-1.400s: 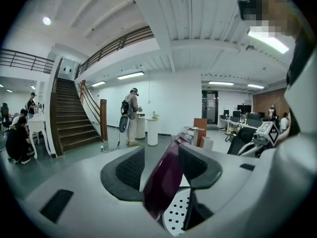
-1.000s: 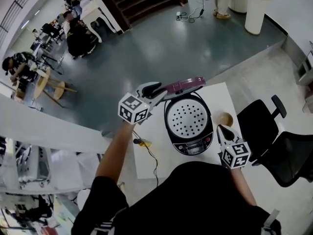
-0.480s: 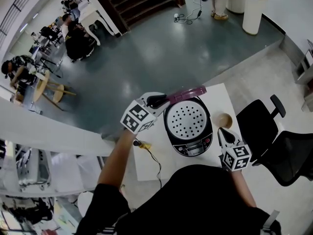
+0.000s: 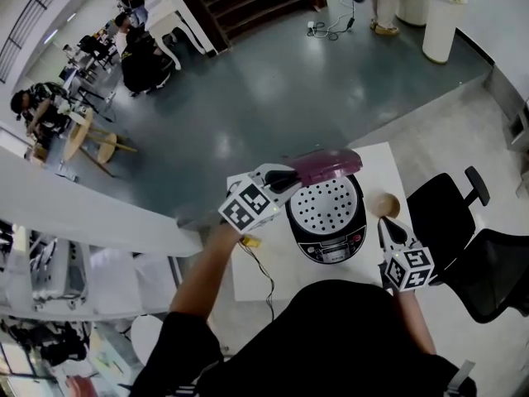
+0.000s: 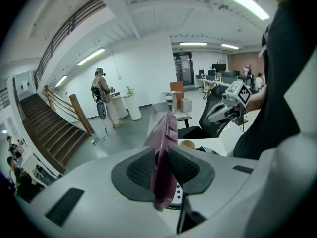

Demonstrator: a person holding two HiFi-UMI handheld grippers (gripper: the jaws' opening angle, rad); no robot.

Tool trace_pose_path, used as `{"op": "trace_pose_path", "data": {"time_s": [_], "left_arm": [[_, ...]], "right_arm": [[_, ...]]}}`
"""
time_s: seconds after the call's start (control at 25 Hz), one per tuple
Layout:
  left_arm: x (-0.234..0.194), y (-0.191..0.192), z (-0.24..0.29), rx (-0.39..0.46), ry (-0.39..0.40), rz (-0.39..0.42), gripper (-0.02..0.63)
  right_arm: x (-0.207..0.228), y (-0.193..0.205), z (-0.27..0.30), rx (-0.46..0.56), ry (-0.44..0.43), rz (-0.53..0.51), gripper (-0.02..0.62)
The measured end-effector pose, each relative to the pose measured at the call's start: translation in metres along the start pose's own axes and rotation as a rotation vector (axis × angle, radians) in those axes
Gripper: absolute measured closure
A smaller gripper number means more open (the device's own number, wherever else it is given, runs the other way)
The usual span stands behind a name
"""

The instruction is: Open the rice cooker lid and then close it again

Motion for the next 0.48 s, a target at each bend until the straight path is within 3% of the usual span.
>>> {"op": "trace_pose_path", "data": {"time_s": [0.12,0.48], "left_arm": [[0.013,-0.001,0.002,-0.037,-0.004,0.047,0.522],[0.049,0.017,0.018,-0.065,0.114,0.025,0.514]], "right_arm": [[-0.001,0.0,0.001,-0.002,-0.01,-0.002,0.595],[-0.004,0.006,0.006,-0.036,-0.04,-0.019,0.595]]}}
Point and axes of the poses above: the fingertips, and each gripper's own axes: z forward along the fingers, x to its right, y out of its underside, the point moved 7 cm from there along -z, backward along the fingers, and after that the axes turned 11 degrees about -x, right-handed, at the moved point
